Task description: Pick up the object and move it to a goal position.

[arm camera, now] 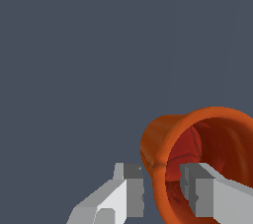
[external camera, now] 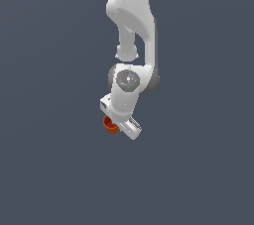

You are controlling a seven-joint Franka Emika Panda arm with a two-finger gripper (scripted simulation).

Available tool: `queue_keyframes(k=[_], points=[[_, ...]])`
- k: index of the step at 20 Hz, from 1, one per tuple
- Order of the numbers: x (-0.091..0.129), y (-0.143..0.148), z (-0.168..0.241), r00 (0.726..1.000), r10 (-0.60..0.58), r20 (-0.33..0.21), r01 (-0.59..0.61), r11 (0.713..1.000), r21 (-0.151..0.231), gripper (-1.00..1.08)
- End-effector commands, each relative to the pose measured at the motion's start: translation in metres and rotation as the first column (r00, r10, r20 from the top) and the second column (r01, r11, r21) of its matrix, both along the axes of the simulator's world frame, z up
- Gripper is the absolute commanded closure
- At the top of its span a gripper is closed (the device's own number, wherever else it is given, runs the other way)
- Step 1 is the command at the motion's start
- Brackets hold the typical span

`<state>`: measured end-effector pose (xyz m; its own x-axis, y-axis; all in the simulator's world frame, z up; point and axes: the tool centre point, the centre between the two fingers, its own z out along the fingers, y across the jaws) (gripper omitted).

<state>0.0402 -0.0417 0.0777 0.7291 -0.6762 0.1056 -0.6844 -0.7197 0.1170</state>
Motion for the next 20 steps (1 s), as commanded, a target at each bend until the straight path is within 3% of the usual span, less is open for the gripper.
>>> queue_keyframes(k=[1,4,5,20], points=[[-0.0006,-0.0018,-0.0093,1.000,-0.002,0.000,0.002,1.000,0.000,0.20],[-0.0007,-0.0025,-0.0130,1.000,-0.002,0.000,0.002,1.000,-0.001,0.20],[-0.0007,-0.0025,-0.0130,1.000,-0.002,0.000,0.002,1.000,-0.001,1.08],[0.0000,0.0014,-0.0040,1.000,-0.001,0.001,0.001,1.000,0.000,1.08]])
